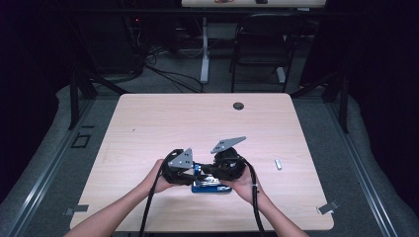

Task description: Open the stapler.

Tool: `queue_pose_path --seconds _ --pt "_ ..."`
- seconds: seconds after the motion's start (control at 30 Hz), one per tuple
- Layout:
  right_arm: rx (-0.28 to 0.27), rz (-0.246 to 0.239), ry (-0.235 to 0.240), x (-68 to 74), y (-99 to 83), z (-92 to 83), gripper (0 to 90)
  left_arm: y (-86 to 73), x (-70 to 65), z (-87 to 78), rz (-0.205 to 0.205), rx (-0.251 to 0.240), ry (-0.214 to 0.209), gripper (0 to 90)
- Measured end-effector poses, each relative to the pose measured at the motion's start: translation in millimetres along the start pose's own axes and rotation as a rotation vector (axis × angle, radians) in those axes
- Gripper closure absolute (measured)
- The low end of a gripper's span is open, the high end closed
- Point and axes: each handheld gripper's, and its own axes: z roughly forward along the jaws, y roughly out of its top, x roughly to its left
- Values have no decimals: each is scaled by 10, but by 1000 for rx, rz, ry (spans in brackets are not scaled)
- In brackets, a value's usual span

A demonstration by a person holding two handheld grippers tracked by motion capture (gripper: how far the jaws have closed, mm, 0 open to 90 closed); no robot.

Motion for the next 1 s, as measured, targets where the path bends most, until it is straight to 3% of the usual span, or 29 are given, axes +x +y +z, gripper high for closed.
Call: queue_pose_path --seconds 0.13,0.2,0.3,0.37,0.6,0.7,1.0 --pt "22 10 -28 -104 -100 -29 900 1 -4 14 -1 -4 -4 651" --pt "40 48 -50 -239 -212 -64 900 4 -6 15 8 -3 -8 651" --pt "109 115 -92 -488 -423 -31 900 15 -16 32 10 -4 -3 651" --pt "158 118 -107 -552 -497 44 900 23 -16 32 13 3 -4 651" --pt "195 74 -97 -529 -549 265 900 17 -10 24 0 11 4 652" --pt "217 45 -122 -493 -527 269 900 23 -22 9 -1 28 7 655" --pt "235 79 -125 -514 -579 315 900 -34 -81 -109 -21 105 17 659"
